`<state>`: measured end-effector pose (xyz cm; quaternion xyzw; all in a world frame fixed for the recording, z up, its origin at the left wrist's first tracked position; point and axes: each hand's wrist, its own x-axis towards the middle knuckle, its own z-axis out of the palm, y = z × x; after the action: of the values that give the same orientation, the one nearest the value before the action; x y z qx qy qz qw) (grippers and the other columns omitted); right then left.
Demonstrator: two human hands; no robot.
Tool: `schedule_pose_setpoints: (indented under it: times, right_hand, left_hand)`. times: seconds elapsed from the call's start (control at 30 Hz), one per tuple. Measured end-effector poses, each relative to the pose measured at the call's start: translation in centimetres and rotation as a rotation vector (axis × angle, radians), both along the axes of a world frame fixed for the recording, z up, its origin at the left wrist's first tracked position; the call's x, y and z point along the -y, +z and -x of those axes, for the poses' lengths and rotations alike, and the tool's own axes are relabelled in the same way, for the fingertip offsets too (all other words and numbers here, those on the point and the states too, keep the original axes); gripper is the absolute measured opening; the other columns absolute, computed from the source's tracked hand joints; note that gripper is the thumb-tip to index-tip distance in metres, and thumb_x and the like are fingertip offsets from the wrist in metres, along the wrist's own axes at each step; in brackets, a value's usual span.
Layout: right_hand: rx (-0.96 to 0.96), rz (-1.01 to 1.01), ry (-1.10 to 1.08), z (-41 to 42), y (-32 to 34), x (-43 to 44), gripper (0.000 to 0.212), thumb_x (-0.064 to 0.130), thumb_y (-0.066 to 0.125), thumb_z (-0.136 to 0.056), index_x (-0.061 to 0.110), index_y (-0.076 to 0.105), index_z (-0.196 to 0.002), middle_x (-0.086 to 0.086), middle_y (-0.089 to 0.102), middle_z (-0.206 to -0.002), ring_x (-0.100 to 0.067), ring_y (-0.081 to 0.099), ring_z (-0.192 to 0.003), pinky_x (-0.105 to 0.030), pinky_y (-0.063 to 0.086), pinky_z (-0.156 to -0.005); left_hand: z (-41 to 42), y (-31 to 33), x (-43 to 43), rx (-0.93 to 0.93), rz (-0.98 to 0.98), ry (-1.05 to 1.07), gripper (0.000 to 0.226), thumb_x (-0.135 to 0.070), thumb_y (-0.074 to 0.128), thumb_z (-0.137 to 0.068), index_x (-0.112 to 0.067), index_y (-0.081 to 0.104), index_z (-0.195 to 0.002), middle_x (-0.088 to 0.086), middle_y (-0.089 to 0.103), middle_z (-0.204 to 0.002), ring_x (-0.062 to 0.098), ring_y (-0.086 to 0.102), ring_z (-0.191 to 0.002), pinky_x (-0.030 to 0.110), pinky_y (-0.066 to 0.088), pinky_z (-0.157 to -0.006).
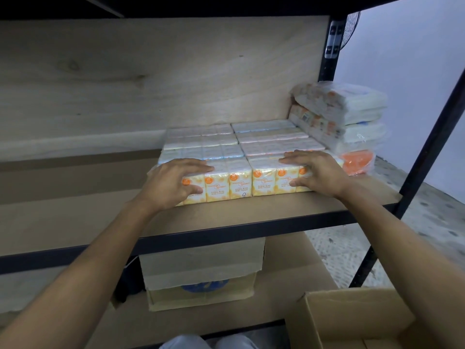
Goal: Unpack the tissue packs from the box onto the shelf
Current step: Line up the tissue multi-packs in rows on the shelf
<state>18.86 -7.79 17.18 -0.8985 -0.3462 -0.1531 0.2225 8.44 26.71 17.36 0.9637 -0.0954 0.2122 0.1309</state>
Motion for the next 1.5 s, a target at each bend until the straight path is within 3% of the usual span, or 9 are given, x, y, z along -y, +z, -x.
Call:
schedule_pose_setpoints:
  times: [0.83,1.07,1.23,1.33,1.5]
  right_hand:
    - [0.004,-0.046,-0.002,-0.7,-0.3,-0.3,0.064,0.020,0.085,-0.066,0.028,0.062,-0.125,0.004,0.055,-0.136,-0.013,0.043,-0.133,-0.030,0.026,-0.113]
    - [-0.015,0.011,-0.031,-0.3,0.2,-0.4,0.063,0.021,0.083,-0.070,0.027,0.059,-0.128,0.006,0.054,-0.138,-0.011,0.043,-0.132,-0.025,0.025,-0.109]
    - [0.006,0.109,-0.070,0.2,0.4,-0.8,0.064,0.024,0.080,-0.073,0.028,0.054,-0.131,0.005,0.051,-0.140,-0.016,0.044,-0.131,-0.034,0.029,-0.112]
    - [0.004,0.100,-0.092,0.5,0.3,-0.9,0.066,0.023,0.080,-0.073,0.026,0.053,-0.132,0.002,0.050,-0.142,-0.017,0.042,-0.133,-0.034,0.030,-0.112]
    - [-0.010,0.018,-0.092,2.2,1.0,-1.3,0.057,0.018,0.075,-0.078,0.023,0.055,-0.131,-0.003,0.049,-0.143,-0.018,0.041,-0.135,-0.023,0.026,-0.108]
  left_hand:
    - [-1.0,-1.1,-0.4,0.082,-0.013,0.021,0.053,-0.040,0.076,-0.075,-0.053,0.055,-0.123,-0.029,0.053,-0.133,-0.002,0.046,-0.127,0.032,0.040,-0.094]
    - [-0.6,-1.1,0.3,0.099,-0.012,0.050,0.056,-0.036,0.077,-0.074,-0.051,0.056,-0.124,-0.026,0.054,-0.132,-0.001,0.048,-0.125,0.034,0.042,-0.100]
    - [-0.4,-0.9,0.5,0.038,0.069,-0.014,0.058,-0.024,0.078,-0.074,-0.041,0.058,-0.126,-0.018,0.055,-0.135,0.006,0.048,-0.126,0.037,0.047,-0.098]
    - [-0.3,-0.4,0.7,-0.013,0.090,-0.019,0.057,-0.020,0.077,-0.076,-0.036,0.059,-0.127,-0.015,0.054,-0.137,0.007,0.046,-0.128,0.030,0.042,-0.100]
    - [0.4,-0.7,1.3,-0.052,0.105,-0.015,0.055,-0.020,0.069,-0.082,-0.033,0.053,-0.133,-0.007,0.045,-0.147,0.014,0.030,-0.142,0.048,0.023,-0.116]
